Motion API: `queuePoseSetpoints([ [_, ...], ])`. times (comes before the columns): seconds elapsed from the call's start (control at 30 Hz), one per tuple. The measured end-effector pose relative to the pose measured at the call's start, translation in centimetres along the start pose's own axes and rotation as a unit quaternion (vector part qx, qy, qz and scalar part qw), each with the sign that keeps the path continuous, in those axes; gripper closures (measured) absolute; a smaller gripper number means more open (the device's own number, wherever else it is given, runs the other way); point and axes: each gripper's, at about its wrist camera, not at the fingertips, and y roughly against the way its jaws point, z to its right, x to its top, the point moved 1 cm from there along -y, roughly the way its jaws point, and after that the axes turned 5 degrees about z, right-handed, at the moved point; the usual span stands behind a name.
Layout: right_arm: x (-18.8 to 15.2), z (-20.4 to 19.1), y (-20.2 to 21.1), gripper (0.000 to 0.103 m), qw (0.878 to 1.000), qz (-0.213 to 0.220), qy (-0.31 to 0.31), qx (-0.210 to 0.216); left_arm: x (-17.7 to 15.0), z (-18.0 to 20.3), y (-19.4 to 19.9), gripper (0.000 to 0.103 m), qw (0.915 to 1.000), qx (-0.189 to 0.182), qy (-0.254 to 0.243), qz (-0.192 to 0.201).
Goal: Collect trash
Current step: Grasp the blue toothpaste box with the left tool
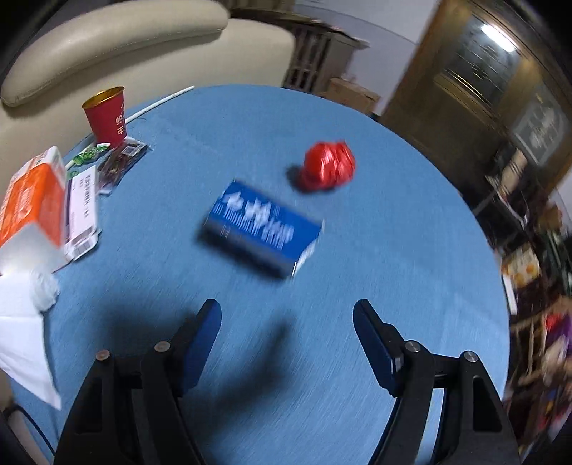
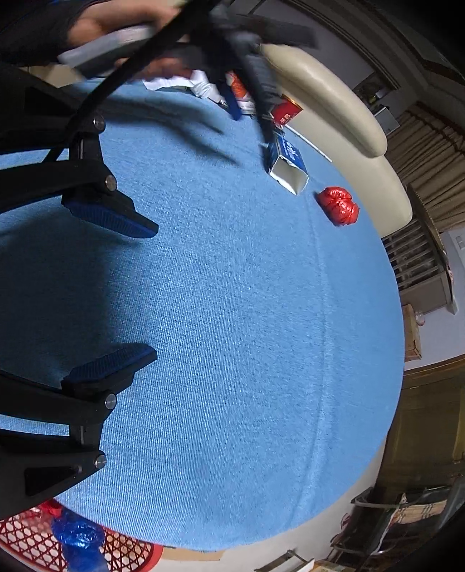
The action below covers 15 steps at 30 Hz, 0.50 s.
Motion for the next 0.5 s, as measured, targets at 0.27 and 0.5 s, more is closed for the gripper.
queuePoseSetpoints([
  [0.27,-0.2,0.1,-0.3,0.037,1.000,-0.002,-0.006,0.025,5.0,1.4,-4.5,0.026,0.9885,0.090,0.122,-0.013],
  [0.5,-0.2,0.3,0.0,0.037,0.999,-0.002,-0.012,0.041,5.8,1.7,-6.9,0.023,0.9756,0.174,0.131,-0.026],
])
